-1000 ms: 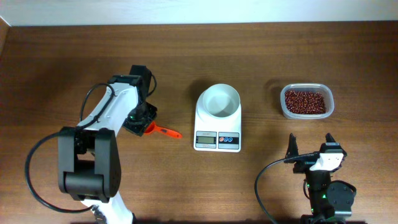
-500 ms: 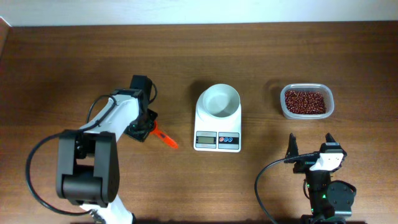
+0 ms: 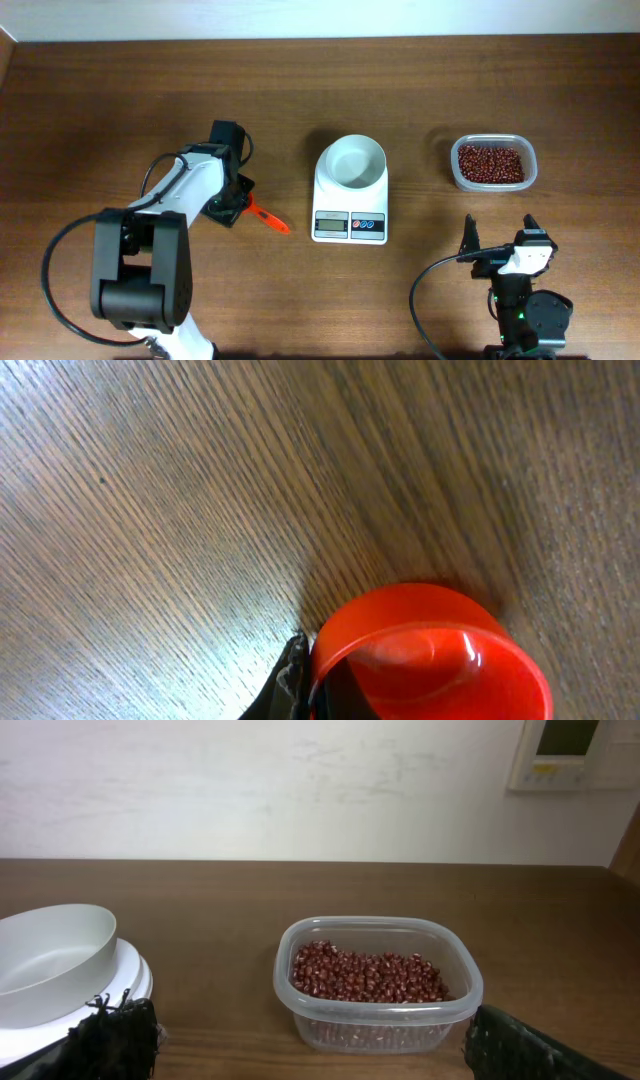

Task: Scoop and weigh 50g on scale
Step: 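Grasp the scoop cup rim with the left gripper and lift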

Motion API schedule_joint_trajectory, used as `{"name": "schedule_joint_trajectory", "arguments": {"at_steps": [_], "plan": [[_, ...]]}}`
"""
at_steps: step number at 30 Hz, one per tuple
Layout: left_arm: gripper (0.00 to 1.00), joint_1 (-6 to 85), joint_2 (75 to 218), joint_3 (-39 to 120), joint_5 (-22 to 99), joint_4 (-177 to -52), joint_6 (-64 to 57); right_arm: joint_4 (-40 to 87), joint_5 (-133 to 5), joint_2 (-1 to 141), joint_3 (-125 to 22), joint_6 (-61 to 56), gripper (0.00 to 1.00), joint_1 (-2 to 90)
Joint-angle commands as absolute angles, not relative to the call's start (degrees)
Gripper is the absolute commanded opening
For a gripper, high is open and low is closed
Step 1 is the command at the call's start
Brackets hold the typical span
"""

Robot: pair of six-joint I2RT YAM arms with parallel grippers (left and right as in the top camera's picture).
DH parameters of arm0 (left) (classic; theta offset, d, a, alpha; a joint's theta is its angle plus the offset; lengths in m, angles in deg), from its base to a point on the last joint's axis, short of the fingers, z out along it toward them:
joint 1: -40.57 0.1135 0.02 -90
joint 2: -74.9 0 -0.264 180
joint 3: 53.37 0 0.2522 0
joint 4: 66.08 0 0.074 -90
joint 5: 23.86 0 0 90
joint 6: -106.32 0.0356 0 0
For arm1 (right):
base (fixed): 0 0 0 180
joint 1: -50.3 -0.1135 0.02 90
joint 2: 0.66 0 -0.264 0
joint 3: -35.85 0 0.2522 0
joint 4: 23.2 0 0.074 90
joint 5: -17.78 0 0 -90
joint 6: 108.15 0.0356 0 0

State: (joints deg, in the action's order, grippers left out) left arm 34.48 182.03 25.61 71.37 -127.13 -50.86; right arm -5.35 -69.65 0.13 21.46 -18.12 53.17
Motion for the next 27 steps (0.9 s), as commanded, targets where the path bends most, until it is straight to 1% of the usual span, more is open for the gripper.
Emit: {"name": "schedule_joint_trajectory", "arguments": {"at_steps": [1,6,10,17,22,27], "plan": [[0.00,34.44,184.83,23.27,72.60,-128.22,-51.82,-5.00,-69.91,-0.30,21.77,-17.94,0.99,53.32],[0.00,34.46,184.80,24.19,72.62,-133.25,-56.94,-5.00,-69.91,-0.30,21.77,-17.94,0.99,53.32],[0.00,34.50,184.30,26.94,72.62,-140.90,-60.83,-5.00,-69.91,-0.30,21.77,-17.94,0.99,53.32],[0.00,34.79,181.92,35.18,73.93,-153.60,-61.07,-5.00,-69.91,-0.30,21.77,-17.94,0.99,53.32],[0.00,35.88,177.11,40.23,74.17,-157.53,-61.07,-5.00,-69.91,-0.30,21.77,-17.94,0.99,53.32],[0.00,36.62,168.11,41.50,74.19,-155.92,-61.07,-5.15,-69.93,-0.30,21.77,-17.96,0.99,53.32]]}}
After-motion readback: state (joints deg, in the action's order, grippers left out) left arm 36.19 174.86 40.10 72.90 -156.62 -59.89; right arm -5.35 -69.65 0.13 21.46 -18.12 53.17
